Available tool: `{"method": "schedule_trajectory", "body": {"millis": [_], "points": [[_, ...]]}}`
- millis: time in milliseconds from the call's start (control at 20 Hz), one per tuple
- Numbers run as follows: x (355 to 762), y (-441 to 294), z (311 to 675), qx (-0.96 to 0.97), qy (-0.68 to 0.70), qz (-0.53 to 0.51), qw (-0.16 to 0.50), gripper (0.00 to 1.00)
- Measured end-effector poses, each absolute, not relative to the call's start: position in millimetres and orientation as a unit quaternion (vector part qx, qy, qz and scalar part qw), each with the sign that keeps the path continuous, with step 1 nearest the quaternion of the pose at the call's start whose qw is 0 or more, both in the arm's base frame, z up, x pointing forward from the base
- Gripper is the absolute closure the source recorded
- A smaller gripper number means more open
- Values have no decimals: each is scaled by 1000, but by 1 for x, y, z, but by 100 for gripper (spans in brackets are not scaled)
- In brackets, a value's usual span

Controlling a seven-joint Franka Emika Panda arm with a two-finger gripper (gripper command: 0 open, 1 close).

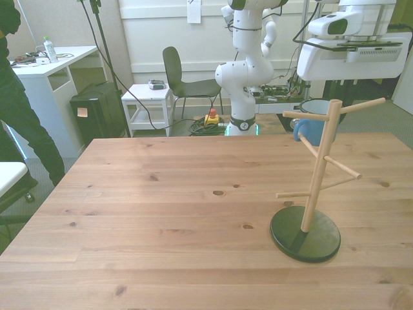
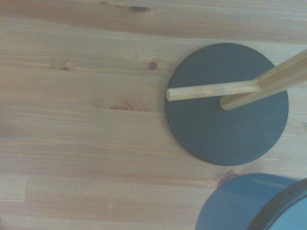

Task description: Hang the mug

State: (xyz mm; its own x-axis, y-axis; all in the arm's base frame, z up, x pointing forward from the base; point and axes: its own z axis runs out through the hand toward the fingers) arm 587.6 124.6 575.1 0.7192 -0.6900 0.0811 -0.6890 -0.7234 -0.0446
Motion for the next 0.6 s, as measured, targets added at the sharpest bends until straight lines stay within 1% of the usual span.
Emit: {"method": "schedule_trajectory", "body": {"millis": [600], "points": [[600, 124, 567, -926, 374, -44, 2, 100]]}}
